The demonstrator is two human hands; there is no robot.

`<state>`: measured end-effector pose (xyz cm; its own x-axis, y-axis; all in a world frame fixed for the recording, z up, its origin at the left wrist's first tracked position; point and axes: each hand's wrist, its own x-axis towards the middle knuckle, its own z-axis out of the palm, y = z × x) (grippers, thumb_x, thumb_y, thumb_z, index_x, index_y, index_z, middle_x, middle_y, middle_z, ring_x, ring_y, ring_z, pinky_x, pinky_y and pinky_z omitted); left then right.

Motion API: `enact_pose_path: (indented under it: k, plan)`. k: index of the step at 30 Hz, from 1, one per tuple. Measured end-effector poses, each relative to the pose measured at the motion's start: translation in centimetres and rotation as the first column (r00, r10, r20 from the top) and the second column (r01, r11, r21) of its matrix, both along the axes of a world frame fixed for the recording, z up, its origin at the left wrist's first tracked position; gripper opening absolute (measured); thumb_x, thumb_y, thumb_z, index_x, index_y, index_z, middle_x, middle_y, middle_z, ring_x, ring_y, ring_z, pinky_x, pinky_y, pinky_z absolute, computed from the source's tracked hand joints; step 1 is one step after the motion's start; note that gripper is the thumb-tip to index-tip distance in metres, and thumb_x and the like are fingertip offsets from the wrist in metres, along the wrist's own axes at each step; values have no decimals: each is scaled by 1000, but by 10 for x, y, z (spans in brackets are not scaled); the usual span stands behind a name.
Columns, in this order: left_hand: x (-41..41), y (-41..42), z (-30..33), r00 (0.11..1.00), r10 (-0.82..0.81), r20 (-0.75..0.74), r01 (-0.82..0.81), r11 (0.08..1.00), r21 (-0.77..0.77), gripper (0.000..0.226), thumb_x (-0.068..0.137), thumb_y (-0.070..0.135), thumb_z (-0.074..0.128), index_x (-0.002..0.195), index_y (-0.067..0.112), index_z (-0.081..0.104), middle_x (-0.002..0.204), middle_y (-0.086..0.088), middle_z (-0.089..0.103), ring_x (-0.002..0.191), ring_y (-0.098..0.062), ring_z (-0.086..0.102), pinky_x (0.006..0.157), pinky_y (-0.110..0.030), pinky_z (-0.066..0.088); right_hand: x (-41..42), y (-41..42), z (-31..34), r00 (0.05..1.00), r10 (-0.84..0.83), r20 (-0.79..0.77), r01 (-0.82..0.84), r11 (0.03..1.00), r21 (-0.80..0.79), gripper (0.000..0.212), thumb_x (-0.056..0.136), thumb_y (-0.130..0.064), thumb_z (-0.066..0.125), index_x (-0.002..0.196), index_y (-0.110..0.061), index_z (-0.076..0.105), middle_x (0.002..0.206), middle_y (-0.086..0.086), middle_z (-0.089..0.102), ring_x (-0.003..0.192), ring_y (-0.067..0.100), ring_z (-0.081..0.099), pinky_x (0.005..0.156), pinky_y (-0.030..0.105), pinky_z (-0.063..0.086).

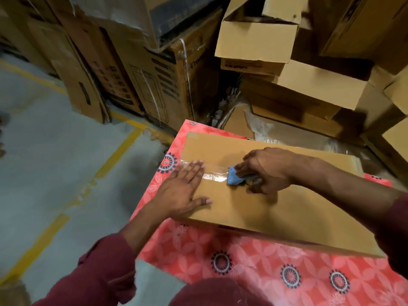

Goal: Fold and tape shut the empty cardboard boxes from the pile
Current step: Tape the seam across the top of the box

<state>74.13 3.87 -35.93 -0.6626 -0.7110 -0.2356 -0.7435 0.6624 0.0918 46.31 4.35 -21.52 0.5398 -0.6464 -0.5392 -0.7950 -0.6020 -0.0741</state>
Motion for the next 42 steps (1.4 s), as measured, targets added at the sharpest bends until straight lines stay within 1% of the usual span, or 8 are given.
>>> enact_pose_path:
  k: [7,14,19,23,26,30,37,42]
  plan:
    - [-30,12,5,981,179,71,-179,984,-4,137,72,104,1,165,3,-4,172,-12,-16,158,-23,-22,123,-60,-17,-13,-1,-12,998,57,-22,-58,996,-62,55,80,-67,49,125,-38,62,124,-13,66,118,22,58,88,43,53]
    - [-42,7,-6,997,68,22,-66,994,-87,119,84,97,7,167,12,-3,173,-4,-14,159,-16,-18,127,-56,-7,-4,2,1,995,4,-97,-6,1000,-16,54,87,-27,64,139,-40,61,96,-5,57,83,22,54,75,35,55]
    - [-39,4,-12,999,47,-16,-48,994,-99,120,84,97,11,167,11,0,174,-5,-9,161,-19,-9,128,-57,-3,-22,-7,2,977,-57,-207,55,998,-15,65,67,-11,78,126,-36,70,86,-12,59,73,20,61,67,35,61]
    - [-38,4,-11,999,52,9,-51,994,-92,118,84,97,10,167,13,-4,173,-4,-13,160,-18,-13,128,-56,-5,-56,-1,-6,960,-76,-269,85,996,24,68,67,-14,82,127,-41,69,93,-19,66,72,13,62,68,30,60]
    - [-38,4,-13,999,46,-26,-48,996,-78,118,85,97,13,167,13,-2,173,-4,-11,161,-18,-10,128,-55,-6,-92,9,-1,966,-101,-239,128,987,100,55,83,-25,67,134,-46,64,124,-17,69,83,13,59,73,25,52]
    - [-50,8,-8,995,96,13,-96,994,-44,124,80,101,11,166,13,-7,172,-4,-18,159,-20,-18,125,-60,-10,-122,23,2,990,-87,-113,98,990,98,51,90,-39,55,138,-58,55,134,-19,65,102,17,65,83,33,56]
    - [-186,44,3,982,-187,9,185,979,86,127,80,98,13,164,6,-11,171,-10,-21,158,-21,-22,125,-61,-10,-132,26,-12,979,-202,-27,203,978,39,57,73,-40,52,127,-54,63,106,-11,75,85,20,67,78,32,59]
    - [-174,45,-3,988,-152,6,152,988,17,119,83,95,4,166,10,-6,173,-5,-16,159,-17,-17,128,-52,-5,-142,28,-12,967,-240,82,237,970,48,49,82,-50,63,130,-42,67,106,-12,75,77,14,57,73,25,48]
